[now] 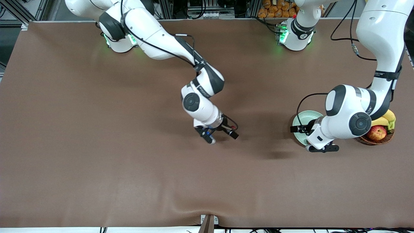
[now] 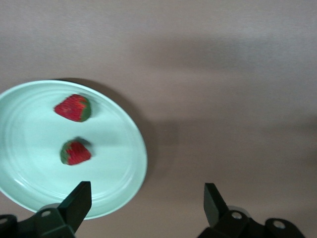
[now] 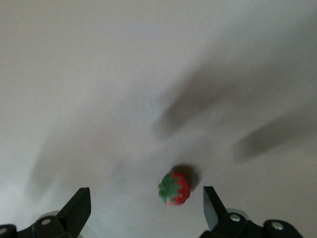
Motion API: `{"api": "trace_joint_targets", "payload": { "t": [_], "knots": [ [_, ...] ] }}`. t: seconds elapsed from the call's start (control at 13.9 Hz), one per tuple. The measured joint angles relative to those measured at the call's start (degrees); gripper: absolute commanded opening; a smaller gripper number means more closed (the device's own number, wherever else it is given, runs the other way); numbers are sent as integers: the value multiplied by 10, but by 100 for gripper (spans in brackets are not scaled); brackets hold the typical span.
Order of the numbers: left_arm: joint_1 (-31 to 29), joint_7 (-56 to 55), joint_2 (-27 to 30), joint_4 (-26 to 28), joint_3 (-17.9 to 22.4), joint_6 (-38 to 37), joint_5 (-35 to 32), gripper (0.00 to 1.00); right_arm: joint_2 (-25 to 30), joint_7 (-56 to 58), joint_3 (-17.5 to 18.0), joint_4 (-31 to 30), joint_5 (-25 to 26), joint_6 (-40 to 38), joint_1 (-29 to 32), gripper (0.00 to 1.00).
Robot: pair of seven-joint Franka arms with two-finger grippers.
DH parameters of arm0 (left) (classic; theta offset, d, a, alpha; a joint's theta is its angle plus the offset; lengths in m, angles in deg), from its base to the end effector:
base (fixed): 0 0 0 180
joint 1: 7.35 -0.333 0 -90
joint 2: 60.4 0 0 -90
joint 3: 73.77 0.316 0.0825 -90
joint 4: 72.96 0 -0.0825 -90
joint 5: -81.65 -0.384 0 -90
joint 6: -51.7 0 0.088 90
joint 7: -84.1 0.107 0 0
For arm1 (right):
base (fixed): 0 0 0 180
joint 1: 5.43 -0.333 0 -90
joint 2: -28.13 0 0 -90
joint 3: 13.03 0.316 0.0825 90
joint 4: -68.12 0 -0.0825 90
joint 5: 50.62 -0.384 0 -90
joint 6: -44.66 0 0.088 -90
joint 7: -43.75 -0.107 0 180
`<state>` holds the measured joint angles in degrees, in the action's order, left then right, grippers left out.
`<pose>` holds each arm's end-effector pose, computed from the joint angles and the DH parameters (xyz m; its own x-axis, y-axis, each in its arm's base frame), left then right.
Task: Collect all strawberries into plate
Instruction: 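Grasp the third strawberry with the right gripper and carry it mid-table, then release the third strawberry mid-table while the left gripper approaches it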
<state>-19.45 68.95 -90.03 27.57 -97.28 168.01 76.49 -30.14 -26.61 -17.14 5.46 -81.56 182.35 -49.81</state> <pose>0.6289 -0.1006 0.2807 0.9748 0.0364 -0.2199 0.0535 -0.9960 0.0720 0.5942 0.5352 0.2271 0.6826 -0.6703 -0.2910 -0.7287 -0.5947 -0.3395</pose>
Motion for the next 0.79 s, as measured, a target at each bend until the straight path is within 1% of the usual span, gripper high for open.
{"api": "trace_joint_targets", "payload": {
  "t": [0.14, 0.43, 0.79],
  "knots": [
    [22, -50, -1, -1, -4, 1, 1, 100, 25, 13, -12, 2, 2, -57, 35, 100],
    [89, -139, -8, -12, -6, 6, 1, 100, 69, 97, -20, 3, 6, -193, 113, 100],
    [104, -216, -11, -19, -6, 18, 10, 100, 119, 213, -41, 4, 8, -370, 202, 100]
  ]
}}
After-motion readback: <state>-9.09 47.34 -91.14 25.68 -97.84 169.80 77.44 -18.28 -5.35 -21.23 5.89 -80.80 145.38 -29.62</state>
